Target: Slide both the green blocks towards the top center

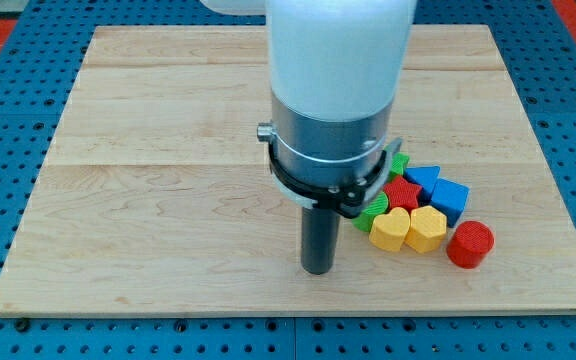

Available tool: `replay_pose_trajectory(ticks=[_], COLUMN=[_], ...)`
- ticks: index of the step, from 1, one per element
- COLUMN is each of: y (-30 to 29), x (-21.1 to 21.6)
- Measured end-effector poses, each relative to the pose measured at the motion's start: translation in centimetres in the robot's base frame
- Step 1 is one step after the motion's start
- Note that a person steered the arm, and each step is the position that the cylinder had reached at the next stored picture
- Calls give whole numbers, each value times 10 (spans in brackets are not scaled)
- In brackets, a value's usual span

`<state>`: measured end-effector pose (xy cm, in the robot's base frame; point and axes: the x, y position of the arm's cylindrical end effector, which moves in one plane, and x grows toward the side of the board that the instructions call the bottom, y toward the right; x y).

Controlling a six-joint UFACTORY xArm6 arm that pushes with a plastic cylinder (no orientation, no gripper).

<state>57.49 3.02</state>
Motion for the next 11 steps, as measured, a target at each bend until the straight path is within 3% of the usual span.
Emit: replay_pose_trajectory(ticks=[3, 4, 5, 6, 7, 8, 9, 10, 11], y=[72, 59, 10, -46, 0, 117, 175, 169, 139], x=[-47, -67, -87, -142, -217, -221, -181, -113, -109])
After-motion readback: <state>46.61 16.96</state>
